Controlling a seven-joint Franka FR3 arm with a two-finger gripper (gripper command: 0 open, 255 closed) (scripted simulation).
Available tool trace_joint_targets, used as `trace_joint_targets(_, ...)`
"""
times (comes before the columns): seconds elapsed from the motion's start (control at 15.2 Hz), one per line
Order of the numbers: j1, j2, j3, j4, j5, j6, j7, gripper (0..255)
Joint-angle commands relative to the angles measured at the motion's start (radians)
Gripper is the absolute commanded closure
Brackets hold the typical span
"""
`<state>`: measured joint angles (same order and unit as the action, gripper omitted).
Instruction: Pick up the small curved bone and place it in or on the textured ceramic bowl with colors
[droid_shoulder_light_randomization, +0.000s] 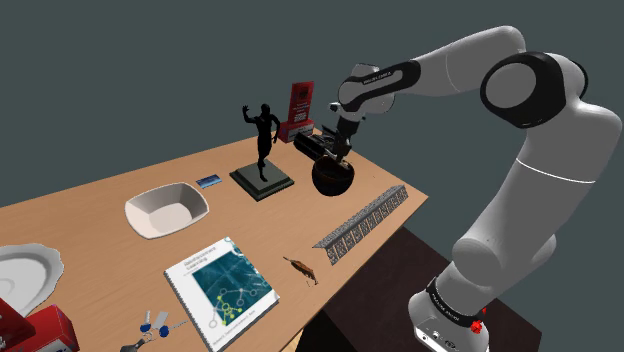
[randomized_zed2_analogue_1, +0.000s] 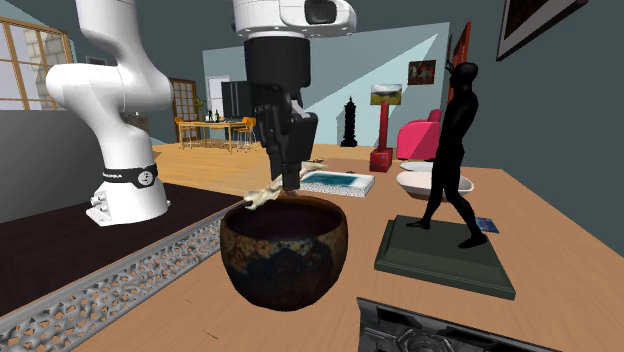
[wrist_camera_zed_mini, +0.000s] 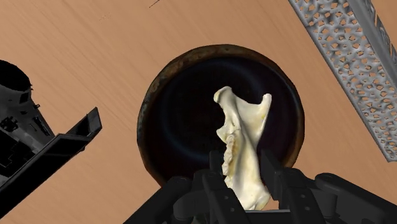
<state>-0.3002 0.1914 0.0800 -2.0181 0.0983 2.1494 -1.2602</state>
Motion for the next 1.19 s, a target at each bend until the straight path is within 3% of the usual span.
trace_joint_targets(0.0,0.001,0.012,0.001,-0.014,0.001,0.026,-0.001,255)
trace_joint_targets(0.33,0.002,0.049,0.001,-0.036,0.001,0.085,-0.006,255)
trace_joint_targets(0.86,0.002,0.049,0.001,-0.036,0.001,0.085,-0.006,255)
trace_joint_targets(0.92,0.002,0.049,0.001,-0.036,0.001,0.085,-0.006,0)
trace_joint_targets(1.12,0.002,0.049,0.001,-0.036,0.001,0.085,-0.006,0)
